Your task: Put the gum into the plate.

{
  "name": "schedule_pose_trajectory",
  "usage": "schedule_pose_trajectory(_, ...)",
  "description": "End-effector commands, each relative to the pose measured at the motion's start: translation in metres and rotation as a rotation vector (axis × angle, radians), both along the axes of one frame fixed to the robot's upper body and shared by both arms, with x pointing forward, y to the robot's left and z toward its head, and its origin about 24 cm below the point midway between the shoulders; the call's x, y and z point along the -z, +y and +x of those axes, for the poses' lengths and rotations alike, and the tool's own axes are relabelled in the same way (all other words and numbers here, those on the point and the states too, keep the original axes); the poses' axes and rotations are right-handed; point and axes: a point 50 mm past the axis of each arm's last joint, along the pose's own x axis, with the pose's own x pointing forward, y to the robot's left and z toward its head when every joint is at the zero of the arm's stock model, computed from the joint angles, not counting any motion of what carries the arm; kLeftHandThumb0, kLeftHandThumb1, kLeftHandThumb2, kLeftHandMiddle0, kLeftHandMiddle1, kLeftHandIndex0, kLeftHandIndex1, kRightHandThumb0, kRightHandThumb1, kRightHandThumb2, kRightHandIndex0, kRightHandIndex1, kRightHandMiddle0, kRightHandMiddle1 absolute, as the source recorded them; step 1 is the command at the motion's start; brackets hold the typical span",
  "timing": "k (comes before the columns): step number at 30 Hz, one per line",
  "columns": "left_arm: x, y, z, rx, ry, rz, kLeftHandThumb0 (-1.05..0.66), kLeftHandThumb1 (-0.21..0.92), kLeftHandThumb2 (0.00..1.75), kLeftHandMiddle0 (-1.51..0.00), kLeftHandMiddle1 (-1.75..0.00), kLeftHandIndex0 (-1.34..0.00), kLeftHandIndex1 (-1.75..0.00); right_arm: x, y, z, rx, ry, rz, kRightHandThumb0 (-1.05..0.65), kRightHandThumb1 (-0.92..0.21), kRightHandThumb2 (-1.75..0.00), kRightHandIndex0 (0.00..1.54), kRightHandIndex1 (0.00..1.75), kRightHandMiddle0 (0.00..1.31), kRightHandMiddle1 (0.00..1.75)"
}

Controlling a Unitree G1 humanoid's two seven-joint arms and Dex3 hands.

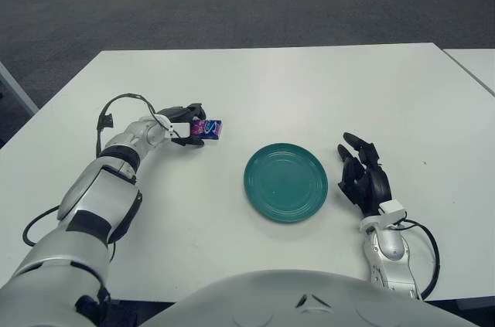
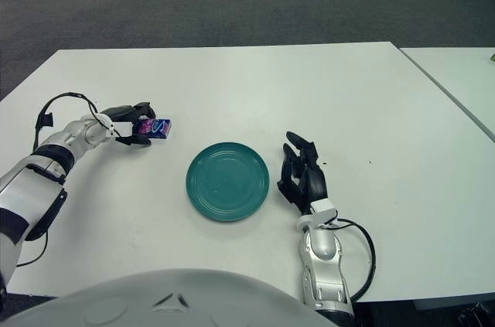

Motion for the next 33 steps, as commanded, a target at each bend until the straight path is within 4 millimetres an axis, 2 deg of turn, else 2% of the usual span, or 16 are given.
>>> schedule_pose_trajectory(1, 0.014, 0.008, -0.011, 0.000, 0.131, 0.055, -0.72, 0.89, 0.18, -0.19, -0.12, -0.08, -1.21, 0.041, -0.009, -0.038, 0.064, 0.271, 0.029, -0.85, -0.92, -0.90, 0.41, 0.03, 0.00, 0.75)
schedule_pose_trajectory(2, 0.015, 0.009, -0.011, -0.005, 0.143, 0.059, -0.71, 0.88, 0.18, -0.19, -0.12, -0.08, -1.22, 0.041, -0.009, -0.039, 0.064, 0.270, 0.029, -0.85, -0.92, -0.90, 0.41, 0.03, 0.00, 0.75)
schedule_pose_trajectory(3, 0.015, 0.009, -0.012, -0.007, 0.150, 0.062, -0.68, 0.86, 0.21, -0.19, -0.23, -0.10, -1.29, 0.041, -0.009, -0.039, 0.065, 0.270, 0.030, -0.85, -0.92, -0.90, 0.42, 0.03, 0.00, 0.76)
schedule_pose_trajectory(4, 0.016, 0.010, -0.012, -0.011, 0.155, 0.066, -0.63, 0.81, 0.29, -0.14, -0.50, -0.11, -1.42, 0.041, -0.009, -0.039, 0.065, 0.270, 0.031, -0.85, -0.92, -0.90, 0.42, 0.03, 0.00, 0.76)
schedule_pose_trajectory(5, 0.016, 0.010, -0.012, -0.013, 0.159, 0.068, -0.54, 0.77, 0.45, -0.11, -0.80, -0.22, -1.49, 0.041, -0.009, -0.039, 0.065, 0.269, 0.031, -0.84, -0.92, -0.90, 0.42, 0.03, 0.00, 0.76)
schedule_pose_trajectory(6, 0.017, 0.011, -0.012, -0.019, 0.159, 0.078, -0.51, 0.75, 0.51, -0.10, -0.91, -0.27, -1.52, 0.042, -0.009, -0.039, 0.065, 0.269, 0.032, -0.84, -0.92, -0.90, 0.42, 0.03, 0.00, 0.77)
schedule_pose_trajectory(7, 0.018, 0.012, -0.013, -0.026, 0.158, 0.092, -0.33, 0.69, 0.65, -0.21, -1.11, -0.33, -1.60, 0.042, -0.009, -0.039, 0.065, 0.268, 0.033, -0.84, -0.92, -0.90, 0.43, 0.03, 0.00, 0.77)
schedule_pose_trajectory(8, 0.019, 0.012, -0.013, -0.031, 0.156, 0.102, -0.21, 0.54, 0.89, -0.39, -1.28, -0.36, -1.65, 0.042, -0.009, -0.040, 0.065, 0.268, 0.034, -0.84, -0.92, -0.90, 0.43, 0.04, 0.00, 0.77)
schedule_pose_trajectory(9, 0.019, 0.013, -0.013, -0.034, 0.155, 0.108, -0.14, 0.44, 1.04, -0.51, -1.38, -0.38, -1.69, 0.042, -0.009, -0.040, 0.066, 0.267, 0.035, -0.84, -0.92, -0.90, 0.43, 0.04, 0.00, 0.77)
schedule_pose_trajectory(12, 0.024, 0.013, -0.016, -0.050, 0.140, 0.113, -0.05, 0.29, 1.25, -0.69, -1.47, -0.45, -1.73, 0.042, -0.008, -0.040, 0.067, 0.266, 0.038, -0.83, -0.92, -0.90, 0.44, 0.04, 0.00, 0.77)
schedule_pose_trajectory(15, 0.027, 0.013, -0.017, -0.087, 0.118, 0.096, -0.02, 0.24, 1.34, -0.75, -1.51, -0.47, -1.74, 0.042, -0.008, -0.041, 0.072, 0.267, 0.042, -0.83, -0.92, -0.90, 0.45, 0.04, 0.00, 0.79)
schedule_pose_trajectory(20, 0.027, 0.011, -0.016, -0.116, 0.069, 0.045, 0.00, 0.21, 1.39, -0.76, -1.57, -0.47, -1.75, 0.042, -0.008, -0.041, 0.077, 0.266, 0.049, -0.83, -0.92, -0.90, 0.46, 0.04, 0.00, 0.80)
schedule_pose_trajectory(24, 0.016, 0.005, -0.010, -0.094, 0.015, -0.023, 0.00, 0.22, 1.39, -0.74, -1.61, -0.46, -1.75, 0.042, -0.008, -0.041, 0.077, 0.264, 0.050, -0.82, -0.92, -0.90, 0.46, 0.04, 0.00, 0.80)
schedule_pose_trajectory(33, -0.003, 0.005, -0.003, -0.105, -0.128, -0.140, 0.00, 0.20, 1.42, -0.74, -1.63, -0.47, -1.75, 0.042, -0.010, -0.042, 0.081, 0.262, 0.043, -0.81, -0.92, -0.90, 0.47, 0.04, 0.00, 0.78)
